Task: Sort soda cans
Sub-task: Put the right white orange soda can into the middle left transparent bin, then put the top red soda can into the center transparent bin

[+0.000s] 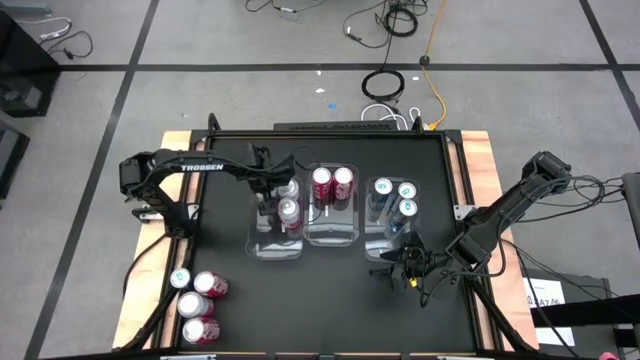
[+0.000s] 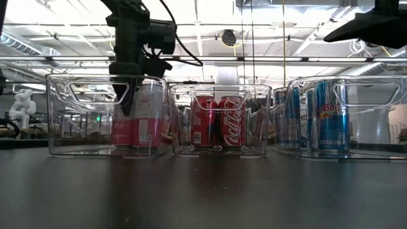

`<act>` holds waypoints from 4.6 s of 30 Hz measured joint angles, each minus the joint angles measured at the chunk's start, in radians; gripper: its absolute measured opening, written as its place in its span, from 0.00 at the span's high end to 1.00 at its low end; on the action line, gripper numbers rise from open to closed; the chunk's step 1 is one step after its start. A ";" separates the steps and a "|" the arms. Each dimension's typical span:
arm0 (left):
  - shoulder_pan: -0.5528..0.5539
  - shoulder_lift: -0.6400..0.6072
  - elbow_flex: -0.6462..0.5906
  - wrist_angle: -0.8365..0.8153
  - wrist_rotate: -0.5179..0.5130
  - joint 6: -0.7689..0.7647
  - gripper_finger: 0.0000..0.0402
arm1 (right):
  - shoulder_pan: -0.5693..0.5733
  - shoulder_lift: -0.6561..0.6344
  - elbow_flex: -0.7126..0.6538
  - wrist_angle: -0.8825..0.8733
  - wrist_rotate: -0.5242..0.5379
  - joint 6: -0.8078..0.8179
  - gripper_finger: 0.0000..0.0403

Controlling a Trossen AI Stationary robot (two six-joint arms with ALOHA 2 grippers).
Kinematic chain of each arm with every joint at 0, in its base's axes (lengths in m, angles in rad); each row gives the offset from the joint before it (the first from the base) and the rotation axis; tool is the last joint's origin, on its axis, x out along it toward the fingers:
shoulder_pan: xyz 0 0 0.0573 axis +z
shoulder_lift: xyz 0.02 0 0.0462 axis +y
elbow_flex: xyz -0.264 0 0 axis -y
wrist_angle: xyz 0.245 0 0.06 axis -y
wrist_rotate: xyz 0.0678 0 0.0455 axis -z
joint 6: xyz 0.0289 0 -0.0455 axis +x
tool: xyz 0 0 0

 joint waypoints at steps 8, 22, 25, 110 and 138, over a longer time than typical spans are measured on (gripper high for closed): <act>0.001 0.000 0.049 -0.098 0.004 -0.076 0.02 | 0.000 0.000 0.000 0.000 0.000 -0.024 0.05; -0.115 -0.108 0.267 -0.290 0.169 -0.364 0.02 | 0.000 0.000 0.000 0.000 0.000 -0.110 0.05; -0.205 -0.181 0.267 -0.276 0.169 -0.438 0.02 | 0.000 0.000 0.000 -0.001 0.000 -0.135 0.05; -1.190 -0.537 -0.211 -0.193 -0.063 -1.404 0.02 | -0.001 0.000 0.000 0.057 0.007 0.015 0.05; -1.192 -0.375 -0.233 -0.102 0.099 -1.405 0.02 | -0.001 0.152 0.000 0.130 -0.004 0.145 0.05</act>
